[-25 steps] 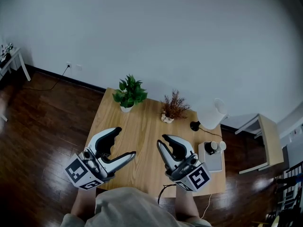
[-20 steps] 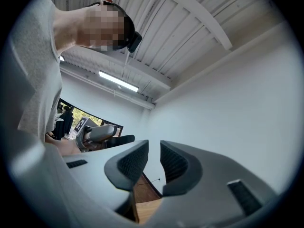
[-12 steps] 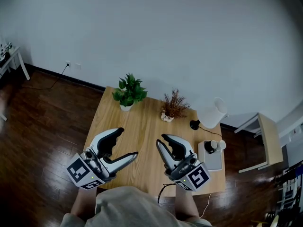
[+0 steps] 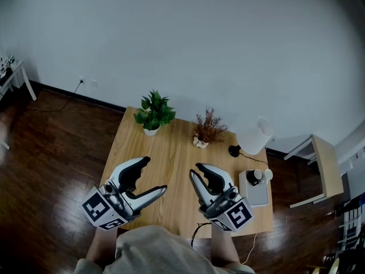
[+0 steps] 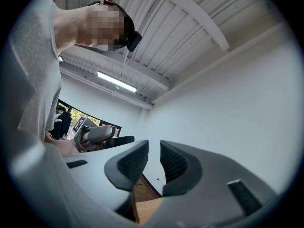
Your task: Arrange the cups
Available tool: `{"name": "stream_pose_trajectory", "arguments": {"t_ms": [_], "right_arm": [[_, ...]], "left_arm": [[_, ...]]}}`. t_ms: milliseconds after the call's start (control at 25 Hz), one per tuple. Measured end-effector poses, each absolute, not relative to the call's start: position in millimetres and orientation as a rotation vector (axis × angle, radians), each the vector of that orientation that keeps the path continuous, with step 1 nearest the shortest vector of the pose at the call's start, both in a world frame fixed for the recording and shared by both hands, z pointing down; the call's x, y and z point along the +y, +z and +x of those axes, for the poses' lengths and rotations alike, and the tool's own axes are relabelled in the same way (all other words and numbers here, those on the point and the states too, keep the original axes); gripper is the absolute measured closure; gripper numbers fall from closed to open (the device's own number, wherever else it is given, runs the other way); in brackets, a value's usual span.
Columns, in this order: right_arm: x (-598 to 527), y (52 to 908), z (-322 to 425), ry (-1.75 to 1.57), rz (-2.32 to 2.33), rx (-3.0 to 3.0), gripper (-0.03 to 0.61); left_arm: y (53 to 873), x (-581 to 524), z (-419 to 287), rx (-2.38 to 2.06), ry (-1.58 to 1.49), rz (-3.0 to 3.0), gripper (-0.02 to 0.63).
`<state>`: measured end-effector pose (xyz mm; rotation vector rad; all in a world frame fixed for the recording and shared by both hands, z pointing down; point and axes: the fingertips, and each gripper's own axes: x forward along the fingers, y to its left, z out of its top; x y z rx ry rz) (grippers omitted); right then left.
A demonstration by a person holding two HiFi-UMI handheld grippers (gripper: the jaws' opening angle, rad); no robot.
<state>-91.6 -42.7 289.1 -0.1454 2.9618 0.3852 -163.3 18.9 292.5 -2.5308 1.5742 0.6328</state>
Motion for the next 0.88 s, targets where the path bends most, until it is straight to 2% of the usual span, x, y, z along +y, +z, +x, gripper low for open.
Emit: {"name": "stream_pose_trajectory", "arguments": {"t_ms": [880], "right_arm": [[-52.8,305.3,-71.0,0.352,-0.155,2.969,0.517]], "left_arm": [[296.9,2.7,-129.2,1.528,0.552,-2.603,0.291]]}}
